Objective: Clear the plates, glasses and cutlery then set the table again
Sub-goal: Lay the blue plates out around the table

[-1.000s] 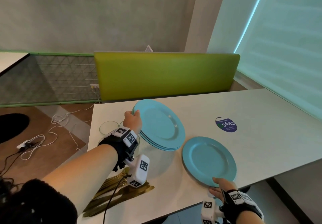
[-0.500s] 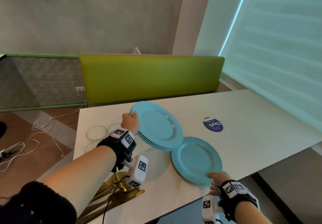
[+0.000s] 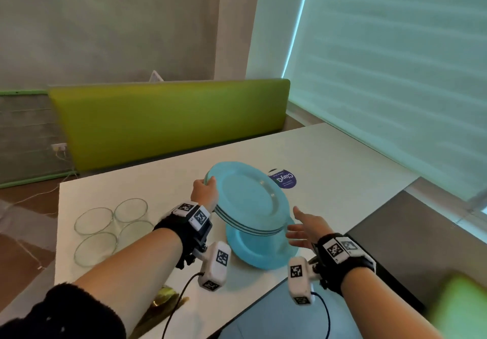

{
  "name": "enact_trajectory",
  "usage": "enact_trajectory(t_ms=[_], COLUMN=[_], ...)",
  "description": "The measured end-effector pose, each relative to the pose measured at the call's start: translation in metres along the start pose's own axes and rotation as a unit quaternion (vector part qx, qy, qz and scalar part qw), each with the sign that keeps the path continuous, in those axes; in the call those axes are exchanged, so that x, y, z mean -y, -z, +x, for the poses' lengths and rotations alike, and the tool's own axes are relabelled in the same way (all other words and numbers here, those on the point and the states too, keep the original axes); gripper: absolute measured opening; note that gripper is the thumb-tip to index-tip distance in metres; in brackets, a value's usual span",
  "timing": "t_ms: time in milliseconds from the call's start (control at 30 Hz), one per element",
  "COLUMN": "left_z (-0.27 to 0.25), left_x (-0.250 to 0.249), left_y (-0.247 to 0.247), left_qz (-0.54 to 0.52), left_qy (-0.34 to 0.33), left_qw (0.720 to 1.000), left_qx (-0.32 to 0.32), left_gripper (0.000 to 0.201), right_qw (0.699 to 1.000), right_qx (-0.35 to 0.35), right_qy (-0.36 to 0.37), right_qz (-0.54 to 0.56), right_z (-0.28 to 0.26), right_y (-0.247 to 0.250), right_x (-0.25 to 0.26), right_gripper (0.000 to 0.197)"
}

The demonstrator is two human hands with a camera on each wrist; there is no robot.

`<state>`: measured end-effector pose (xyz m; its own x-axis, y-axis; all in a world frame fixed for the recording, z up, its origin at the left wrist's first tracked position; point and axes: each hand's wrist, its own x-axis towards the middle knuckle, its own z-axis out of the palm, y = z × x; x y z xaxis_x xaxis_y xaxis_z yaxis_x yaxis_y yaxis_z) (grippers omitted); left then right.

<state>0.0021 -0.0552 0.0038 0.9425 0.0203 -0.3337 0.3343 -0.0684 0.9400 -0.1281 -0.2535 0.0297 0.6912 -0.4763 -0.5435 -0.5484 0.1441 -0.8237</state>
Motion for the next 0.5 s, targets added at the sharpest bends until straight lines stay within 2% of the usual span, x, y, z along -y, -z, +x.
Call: enact_trajectory(t_ms=[100,167,300,500], left_z=[0.003,0.001,-0.002,0.022], left_x=[0.007,0.003,-0.010,-0.015], left_y=[-0.026,-0.040,-0.067,-0.117], left_qz=[0.005,-0.002,-0.028,-0.032], left_qy=[0.004,0.003,0.003,0.040], left_qw=[0.999,0.999,0.998,0.998], left_qx=[0.033,0.053,0.061,0.034], left_gripper=[0.067,0.061,0.042,0.036], right_qw=[1.000,0.999,0.998,0.997], right_qx=[-0.015,-0.042,-0.063,-0.042], right_qy=[0.006,0.018,0.013,-0.009], right_qz=[0.001,0.007,0.018,0.058], right_z=[0.011,0.024,0.054,0.105], right_y=[0.017,0.028,0.052,0.085], right_x=[0.006,0.009,0.020,0.043], right_gripper=[0.022,0.010,0.020,0.015])
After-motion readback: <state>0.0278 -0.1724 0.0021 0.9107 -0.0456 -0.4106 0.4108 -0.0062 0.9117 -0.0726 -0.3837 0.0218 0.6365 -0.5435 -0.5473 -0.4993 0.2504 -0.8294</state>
